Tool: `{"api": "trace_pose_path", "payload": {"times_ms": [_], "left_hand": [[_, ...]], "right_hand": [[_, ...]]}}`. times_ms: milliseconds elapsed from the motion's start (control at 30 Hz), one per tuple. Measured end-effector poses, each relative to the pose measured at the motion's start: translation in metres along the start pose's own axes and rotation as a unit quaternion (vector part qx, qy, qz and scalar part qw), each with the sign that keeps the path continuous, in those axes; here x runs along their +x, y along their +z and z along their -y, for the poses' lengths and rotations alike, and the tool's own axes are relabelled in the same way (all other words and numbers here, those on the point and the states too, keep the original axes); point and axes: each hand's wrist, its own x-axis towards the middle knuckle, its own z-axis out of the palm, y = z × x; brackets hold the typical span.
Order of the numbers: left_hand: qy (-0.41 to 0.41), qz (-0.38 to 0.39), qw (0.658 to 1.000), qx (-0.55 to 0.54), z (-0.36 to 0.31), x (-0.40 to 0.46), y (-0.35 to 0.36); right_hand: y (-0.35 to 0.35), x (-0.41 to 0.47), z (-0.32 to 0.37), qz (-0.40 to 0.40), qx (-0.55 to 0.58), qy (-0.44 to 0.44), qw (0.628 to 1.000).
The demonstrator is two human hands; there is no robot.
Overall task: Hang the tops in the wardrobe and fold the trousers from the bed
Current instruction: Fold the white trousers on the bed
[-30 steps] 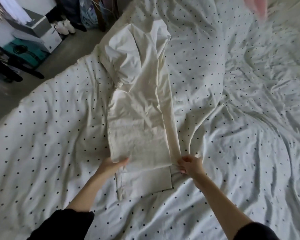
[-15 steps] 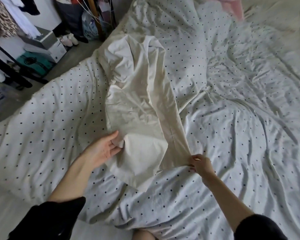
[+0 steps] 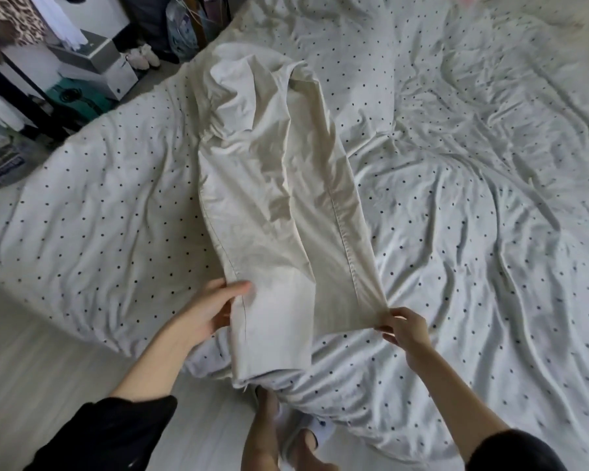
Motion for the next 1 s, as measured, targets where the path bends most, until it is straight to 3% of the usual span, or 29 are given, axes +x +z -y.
{"api": "trace_pose_path", "payload": {"times_ms": [67, 167, 333, 467, 600, 700, 800, 867, 1000], "left_hand": [[-0.022, 0.016, 1.0, 0.003, 0.018, -0.005, 0.01], [-0.045, -0.034, 0.998, -0.029, 0.046, -0.009, 0.02], [-0.044, -0.051, 0.992, -0.102, 0.065, -0.021, 0.028], [-0.029, -0.025, 0.994, -0.098, 0.055, -0.032, 0.031], [-0.003, 0.009, 0.996, -0.092, 0.04, -0.04, 0.04], [0.024, 0.036, 0.995, -0.095, 0.036, -0.042, 0.052], [0.004, 0.009, 0.998, -0.069, 0.056, -0.033, 0.07], [-0.018, -0.022, 0.999, -0.035, 0.078, -0.02, 0.081], [-0.046, -0.069, 0.996, -0.045, 0.107, 0.017, 0.088]], "right_hand": [[-0.012, -0.004, -0.011, -0.034, 0.015, 0.01, 0.999], [-0.015, -0.012, -0.026, -0.024, 0.013, 0.048, 0.998], [0.013, -0.035, -0.041, 0.14, -0.04, 0.166, 0.975], [0.035, -0.048, -0.037, 0.24, -0.023, 0.188, 0.952], [0.028, -0.051, -0.011, 0.208, 0.015, 0.119, 0.971], [-0.004, -0.05, 0.019, 0.146, 0.066, -0.02, 0.987], [-0.037, -0.048, 0.028, 0.079, 0.012, -0.134, 0.988], [-0.046, -0.041, 0.018, 0.043, -0.031, -0.153, 0.987], [-0.042, -0.015, -0.006, 0.011, -0.06, -0.103, 0.993]]}}
